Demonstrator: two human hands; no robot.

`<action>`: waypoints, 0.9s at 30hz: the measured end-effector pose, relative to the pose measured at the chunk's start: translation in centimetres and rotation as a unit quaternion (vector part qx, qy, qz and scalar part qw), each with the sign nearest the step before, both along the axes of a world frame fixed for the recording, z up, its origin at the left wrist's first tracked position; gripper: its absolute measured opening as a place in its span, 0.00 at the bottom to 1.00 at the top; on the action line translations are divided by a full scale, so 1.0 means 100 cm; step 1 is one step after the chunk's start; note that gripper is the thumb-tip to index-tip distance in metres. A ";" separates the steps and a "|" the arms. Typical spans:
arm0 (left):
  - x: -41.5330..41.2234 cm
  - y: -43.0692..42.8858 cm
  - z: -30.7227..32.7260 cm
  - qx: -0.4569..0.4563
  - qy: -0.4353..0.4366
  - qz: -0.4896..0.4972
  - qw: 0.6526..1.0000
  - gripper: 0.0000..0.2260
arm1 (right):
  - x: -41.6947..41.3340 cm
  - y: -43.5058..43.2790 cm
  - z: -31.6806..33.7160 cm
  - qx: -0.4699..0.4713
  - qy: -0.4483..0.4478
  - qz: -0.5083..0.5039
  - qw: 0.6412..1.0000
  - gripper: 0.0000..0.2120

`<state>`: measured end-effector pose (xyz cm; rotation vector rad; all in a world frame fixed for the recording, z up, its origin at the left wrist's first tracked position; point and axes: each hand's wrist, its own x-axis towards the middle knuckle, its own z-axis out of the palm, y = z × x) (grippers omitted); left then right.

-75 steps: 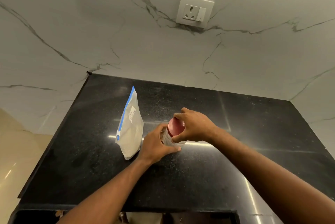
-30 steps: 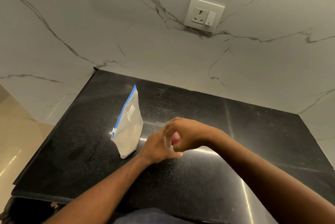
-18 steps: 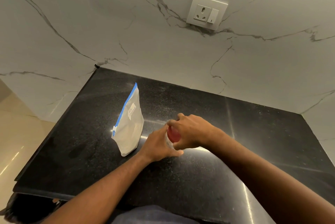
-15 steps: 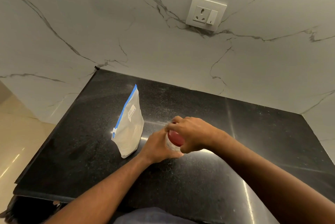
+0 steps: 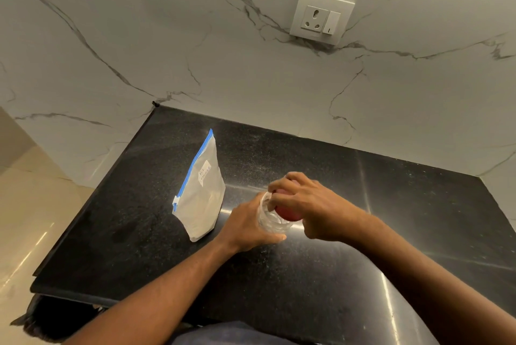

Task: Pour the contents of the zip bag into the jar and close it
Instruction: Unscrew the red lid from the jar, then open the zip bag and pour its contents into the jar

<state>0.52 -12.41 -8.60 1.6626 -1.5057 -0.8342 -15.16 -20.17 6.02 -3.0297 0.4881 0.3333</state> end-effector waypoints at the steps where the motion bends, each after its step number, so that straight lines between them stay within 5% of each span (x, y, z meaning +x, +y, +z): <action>1: 0.000 0.000 -0.001 0.000 0.003 0.005 1.000 0.43 | -0.005 -0.004 0.004 0.014 -0.021 -0.023 0.999 0.35; 6: -0.001 0.000 -0.005 0.011 -0.013 0.029 0.999 0.46 | -0.041 -0.022 -0.006 0.136 -0.186 -0.229 0.946 0.33; 11: -0.005 0.003 -0.007 0.018 0.007 0.047 0.999 0.46 | -0.081 -0.010 -0.093 0.183 -0.415 -0.477 0.753 0.21; 13: -0.007 0.003 -0.006 0.022 0.014 0.057 0.998 0.44 | -0.091 -0.001 -0.126 0.193 -0.428 -0.520 0.713 0.19; 21: -0.005 -0.007 -0.002 0.044 0.030 0.068 0.996 0.47 | -0.096 0.017 -0.172 0.145 -0.298 -0.497 0.802 0.16; 27: -0.003 0.003 0.002 0.033 0.020 0.068 0.997 0.59 | -0.087 0.024 -0.142 0.076 -0.402 -0.432 0.804 0.08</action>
